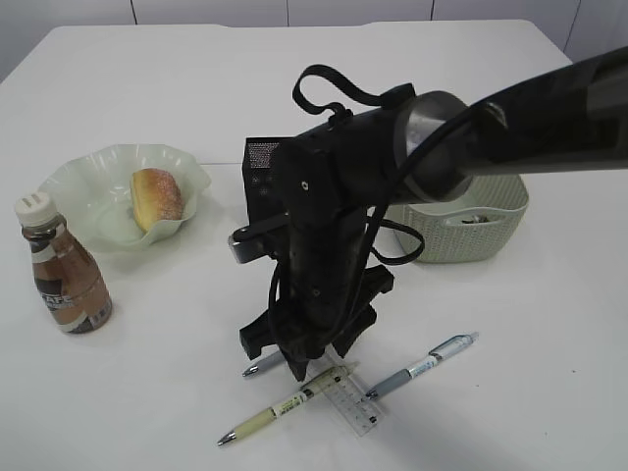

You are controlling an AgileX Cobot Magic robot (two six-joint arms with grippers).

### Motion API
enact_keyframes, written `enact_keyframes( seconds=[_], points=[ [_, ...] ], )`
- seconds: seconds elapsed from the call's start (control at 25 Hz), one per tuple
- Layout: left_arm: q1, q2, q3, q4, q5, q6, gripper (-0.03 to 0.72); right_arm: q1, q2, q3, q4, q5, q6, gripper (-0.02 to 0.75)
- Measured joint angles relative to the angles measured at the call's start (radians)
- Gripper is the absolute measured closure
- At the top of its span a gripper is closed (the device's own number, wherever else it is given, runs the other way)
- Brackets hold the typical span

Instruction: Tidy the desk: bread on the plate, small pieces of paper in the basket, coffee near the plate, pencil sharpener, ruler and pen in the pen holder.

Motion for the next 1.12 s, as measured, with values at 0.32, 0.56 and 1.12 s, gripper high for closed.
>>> enact_keyframes(
  seconds=[0.32,0.56,1.12],
  points=[
    [0.000,0.000,0.000,0.000,0.000,0.000,0.288,0.000,0.000,-0.008,-0.030,-0.052,-0.001,0.330],
    [0.000,0.000,0.000,0.000,0.000,0.000,0.288,0.000,0.000,-0.008,-0.034,-0.070,-0.001,0.330],
    [0.000,0.000,0.000,-0.002,0.000,0.000,0.288,0.000,0.039,-0.011,-0.034,-0.070,-0.002,0.330]
  ],
)
